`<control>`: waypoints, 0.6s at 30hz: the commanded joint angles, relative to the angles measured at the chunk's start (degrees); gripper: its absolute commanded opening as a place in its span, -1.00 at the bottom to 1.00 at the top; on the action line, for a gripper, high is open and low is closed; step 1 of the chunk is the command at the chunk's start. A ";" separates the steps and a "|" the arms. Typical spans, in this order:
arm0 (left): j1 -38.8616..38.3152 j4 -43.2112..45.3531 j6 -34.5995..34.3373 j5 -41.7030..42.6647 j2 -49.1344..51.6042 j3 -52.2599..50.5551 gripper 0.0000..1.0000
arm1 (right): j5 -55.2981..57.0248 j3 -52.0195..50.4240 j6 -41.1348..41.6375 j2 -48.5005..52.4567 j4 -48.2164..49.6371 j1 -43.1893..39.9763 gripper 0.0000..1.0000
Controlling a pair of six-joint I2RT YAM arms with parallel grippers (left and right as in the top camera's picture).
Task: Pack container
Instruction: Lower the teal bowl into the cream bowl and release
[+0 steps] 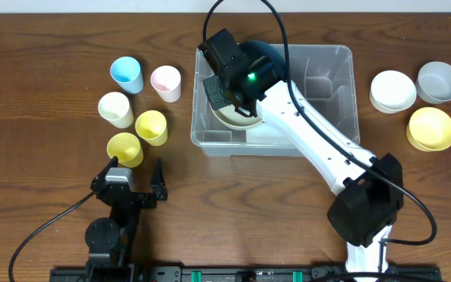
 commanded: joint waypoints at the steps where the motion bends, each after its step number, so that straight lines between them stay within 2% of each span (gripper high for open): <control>1: 0.28 -1.99 0.94 1.05 -0.35 -0.94 0.96 | 0.00 0.57 0.59 1.05 0.39 0.72 -0.97; 17: 0.28 -1.99 0.94 1.05 -0.35 -0.94 0.96 | -0.02 0.50 0.61 1.16 0.13 0.74 -0.97; 18: 0.28 -1.99 0.94 1.05 -0.35 -0.94 0.96 | -0.02 0.50 0.61 1.16 0.13 0.74 -0.92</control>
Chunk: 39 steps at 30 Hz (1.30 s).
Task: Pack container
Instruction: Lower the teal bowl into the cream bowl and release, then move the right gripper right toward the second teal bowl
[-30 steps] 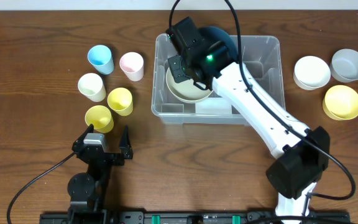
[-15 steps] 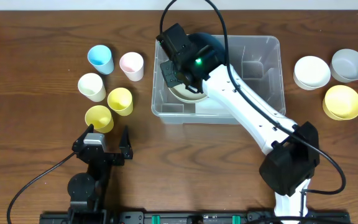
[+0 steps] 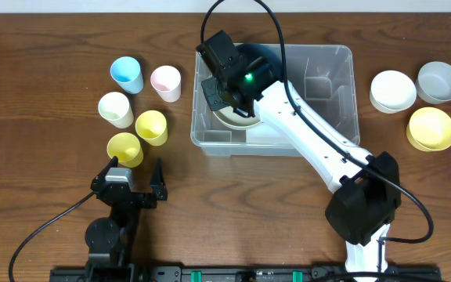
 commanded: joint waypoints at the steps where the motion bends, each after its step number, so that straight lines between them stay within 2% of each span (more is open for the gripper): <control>1: 0.28 -1.99 0.94 1.03 -0.35 -0.94 0.96 | 0.48 0.50 0.50 0.39 0.11 0.63 -0.78; 4: 0.28 -1.99 0.94 1.03 -0.35 -0.94 0.96 | 0.48 0.50 0.52 0.39 0.11 0.63 -0.59; 7: 0.28 -1.99 0.94 1.03 -0.35 -0.94 0.96 | 0.48 0.50 0.50 0.39 0.13 0.61 -0.24; 13: 0.28 -1.99 0.94 1.03 -0.35 -0.94 0.96 | 0.70 0.50 0.50 0.39 0.61 0.61 -0.03; 17: 0.28 -1.99 0.94 1.03 -0.35 -0.94 0.96 | 0.79 1.70 0.22 -0.22 1.62 0.37 0.31; 22: 0.28 -1.99 0.94 1.03 -0.35 -0.94 0.96 | 6.12 10.62 -0.92 -3.21 -4.52 -1.29 0.99; 26: 0.28 -1.99 0.94 1.03 -0.35 -0.94 0.96 | 13.09 19.08 1.60 -6.60 -16.33 -5.97 0.99; 30: 0.28 -1.99 0.94 1.03 -0.35 -0.94 0.96 | 16.31 22.08 9.51 -11.19 -28.17 -15.76 0.98; 34: 0.28 -1.99 0.94 1.03 -0.35 -0.94 0.96 | 14.80 22.08 18.82 -14.82 -38.75 -30.27 0.99; 39: 0.28 -1.99 0.94 1.03 -0.35 -0.94 0.96 | 7.61 21.31 18.64 -14.64 -45.35 -49.29 0.98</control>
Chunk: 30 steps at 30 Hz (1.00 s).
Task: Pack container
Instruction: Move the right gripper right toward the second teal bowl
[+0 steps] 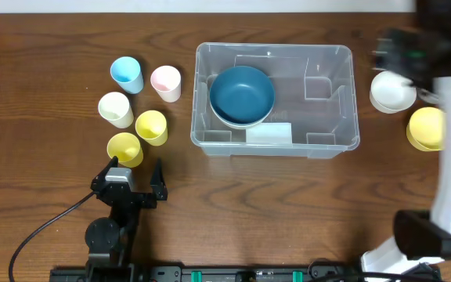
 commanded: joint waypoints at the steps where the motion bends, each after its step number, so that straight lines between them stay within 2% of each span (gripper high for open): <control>1: 0.28 -1.99 0.92 1.03 -0.35 -0.94 0.96 | -5.70 -1.14 2.19 0.72 -0.59 -9.42 0.99; 7: 0.28 -1.99 0.92 1.03 -0.35 -0.94 0.96 | -9.16 -7.63 5.88 0.72 2.08 -23.76 0.98; 17: 0.28 -1.99 0.92 1.03 -0.37 -0.94 0.96 | -8.72 -20.28 11.69 0.72 12.13 -38.49 0.99; 23: 0.28 -1.99 0.92 1.03 -0.35 -0.94 0.96 | -8.96 -30.69 15.26 0.72 21.40 -44.17 0.98; 30: 0.28 -1.99 0.92 1.03 -0.35 -0.94 0.96 | -8.94 -42.14 16.22 0.72 35.80 -45.40 0.99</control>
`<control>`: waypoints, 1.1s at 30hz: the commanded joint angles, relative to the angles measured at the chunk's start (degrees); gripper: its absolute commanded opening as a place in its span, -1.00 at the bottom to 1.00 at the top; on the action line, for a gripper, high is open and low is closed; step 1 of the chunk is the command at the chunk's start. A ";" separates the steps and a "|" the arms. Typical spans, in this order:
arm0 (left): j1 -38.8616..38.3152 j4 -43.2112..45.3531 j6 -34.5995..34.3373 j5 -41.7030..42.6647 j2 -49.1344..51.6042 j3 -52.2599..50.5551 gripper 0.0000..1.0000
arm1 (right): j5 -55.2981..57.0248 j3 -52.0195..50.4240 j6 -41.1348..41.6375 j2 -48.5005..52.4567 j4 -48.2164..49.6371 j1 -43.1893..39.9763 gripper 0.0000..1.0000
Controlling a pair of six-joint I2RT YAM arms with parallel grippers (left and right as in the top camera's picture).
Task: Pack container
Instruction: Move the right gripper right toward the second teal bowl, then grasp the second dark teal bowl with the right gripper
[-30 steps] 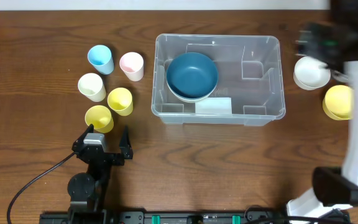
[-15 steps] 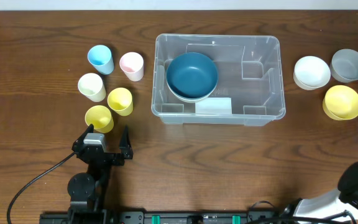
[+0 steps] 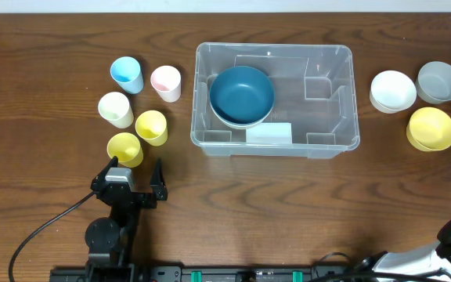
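The clear plastic container (image 3: 343, 94) stands in the middle of the table. A dark blue bowl (image 3: 242, 92) rests in its left section, nested on a paler bowl whose rim (image 3: 229, 123) shows beneath it. A white block (image 3: 268, 132) lies at the container's front wall. My left gripper (image 3: 131, 174) sits near the front left of the table, open and holding nothing, just in front of a yellow cup (image 3: 124, 148). Of my right arm only a piece shows at the bottom right corner; its gripper is out of view.
Left of the container stand a blue cup (image 3: 127, 74), a pink cup (image 3: 166, 82), a cream cup (image 3: 116, 109) and a second yellow cup (image 3: 151, 126). To the right lie a white bowl (image 3: 392, 91), a grey bowl (image 3: 439, 81), a yellow bowl (image 3: 431, 128) and a dark blue bowl at the edge.
My right arm, blurred over the bowls at the right a second ago, has left that area; only a part shows at the bottom right corner. Bowls, cups and left gripper are unchanged.
At the two oldest moments my right gripper was down in the container's left section, over the pale bowl, with a dark blue bowl partly visible by it. Then the blue bowl lay nested there and the arm was over the right-hand bowls. Now the arm is withdrawn.
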 commanded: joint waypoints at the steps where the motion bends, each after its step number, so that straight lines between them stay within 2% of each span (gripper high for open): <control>1: 0.28 -1.99 0.94 1.05 -0.35 -0.94 0.96 | 0.22 -5.60 2.82 0.17 4.74 -0.26 0.98; 8: 0.28 -1.99 0.94 1.05 -0.35 -0.94 0.96 | 0.22 -15.28 4.63 0.17 19.87 -0.35 0.98; 12: 0.28 -1.99 0.94 1.05 -0.35 -0.94 0.96 | 0.24 -16.24 4.52 0.87 23.89 -0.35 0.98; 33: 0.28 -1.99 0.94 1.05 -0.35 -0.94 0.96 | 0.42 -16.26 4.48 9.25 24.72 -4.63 0.99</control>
